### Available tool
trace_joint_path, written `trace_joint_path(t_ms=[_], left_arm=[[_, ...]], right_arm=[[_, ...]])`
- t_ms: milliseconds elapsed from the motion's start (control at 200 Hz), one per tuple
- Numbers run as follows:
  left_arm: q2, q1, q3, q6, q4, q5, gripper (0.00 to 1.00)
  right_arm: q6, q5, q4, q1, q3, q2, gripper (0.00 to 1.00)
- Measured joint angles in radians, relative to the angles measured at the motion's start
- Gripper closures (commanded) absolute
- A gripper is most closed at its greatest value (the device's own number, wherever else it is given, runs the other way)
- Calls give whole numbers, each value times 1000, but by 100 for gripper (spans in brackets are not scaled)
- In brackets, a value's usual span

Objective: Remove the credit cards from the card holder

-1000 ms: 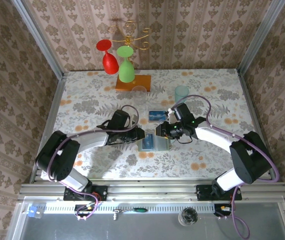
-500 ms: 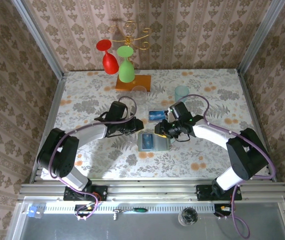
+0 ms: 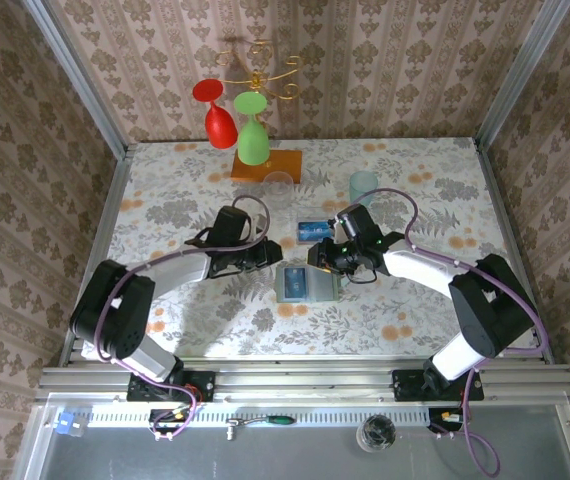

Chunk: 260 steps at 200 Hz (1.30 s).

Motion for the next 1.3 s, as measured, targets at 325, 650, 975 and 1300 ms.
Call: trace_joint_path(t_ms=[325,650,975,1300], left_arm=[[-18,-88,0,0,-35,-44,86],[-12,-139,-1,-22,-34,-95,90],[34,-147,-15,-39,-28,-117,94],[48,-147,-19,-44,-28,-130,95]], right_arm=[[-1,-29,10,5,-1,21,69],[-5,-62,19,16,-39,21,70],[-7,-85,52,26,-60,38,70],[-7,-107,88,34,-57,109,70]])
